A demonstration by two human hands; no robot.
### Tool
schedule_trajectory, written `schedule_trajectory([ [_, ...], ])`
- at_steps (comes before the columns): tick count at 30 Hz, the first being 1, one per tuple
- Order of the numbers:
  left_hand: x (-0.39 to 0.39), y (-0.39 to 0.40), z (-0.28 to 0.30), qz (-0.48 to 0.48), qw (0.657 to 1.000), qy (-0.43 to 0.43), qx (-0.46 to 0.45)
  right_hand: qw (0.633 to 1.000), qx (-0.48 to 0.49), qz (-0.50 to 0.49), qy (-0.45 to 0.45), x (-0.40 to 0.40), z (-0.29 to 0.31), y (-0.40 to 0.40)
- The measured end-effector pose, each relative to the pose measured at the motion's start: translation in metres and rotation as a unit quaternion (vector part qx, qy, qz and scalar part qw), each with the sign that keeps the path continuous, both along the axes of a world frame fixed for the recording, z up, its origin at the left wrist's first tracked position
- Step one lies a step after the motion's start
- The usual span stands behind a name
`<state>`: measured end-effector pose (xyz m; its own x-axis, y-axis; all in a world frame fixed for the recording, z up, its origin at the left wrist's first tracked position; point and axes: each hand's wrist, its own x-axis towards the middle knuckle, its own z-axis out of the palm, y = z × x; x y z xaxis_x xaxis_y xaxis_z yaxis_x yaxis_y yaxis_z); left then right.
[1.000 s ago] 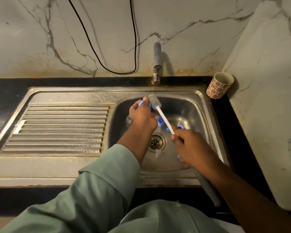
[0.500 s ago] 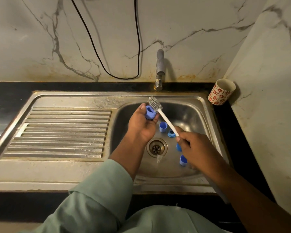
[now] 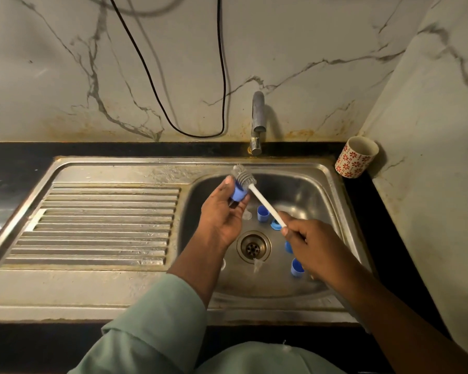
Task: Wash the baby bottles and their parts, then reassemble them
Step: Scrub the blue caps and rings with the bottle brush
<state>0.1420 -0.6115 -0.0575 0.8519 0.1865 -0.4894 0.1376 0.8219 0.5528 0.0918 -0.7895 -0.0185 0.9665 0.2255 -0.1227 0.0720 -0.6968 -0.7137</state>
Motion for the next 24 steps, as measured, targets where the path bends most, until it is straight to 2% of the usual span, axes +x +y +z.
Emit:
schedule_trajectory([
  [2,0.001,0.008,-0.001,0.022,1.0,0.002,-0.002,1.0,0.0,0.023,0.004,-0.011,-0.001,-0.003],
  [5,-0.002,0.006,-0.001,-0.026,0.999,-0.01,0.04,1.0,0.019,0.004,0.005,-0.007,-0.005,-0.002],
  [8,-0.004,0.003,-0.002,-0.02,0.998,0.013,0.061,0.998,-0.054,0.016,-0.008,-0.004,-0.009,0.001],
  [11,-0.003,0.01,-0.002,0.025,0.999,0.019,0.044,0.998,-0.019,0.06,-0.013,-0.022,-0.008,0.001],
  [15,-0.008,0.003,-0.002,-0.04,0.994,0.017,0.104,1.0,-0.025,0.006,0.01,-0.007,-0.012,0.002],
  [18,-0.006,0.006,0.0,0.008,0.995,0.03,0.1,0.999,0.0,0.038,0.01,-0.018,-0.011,0.0],
  [22,-0.009,0.001,0.006,-0.036,0.99,0.003,0.134,0.999,0.025,0.0,0.022,-0.014,-0.007,0.001],
  [24,-0.008,0.001,0.008,-0.005,0.99,0.018,0.141,1.0,0.011,0.015,0.007,-0.015,-0.005,0.002],
])
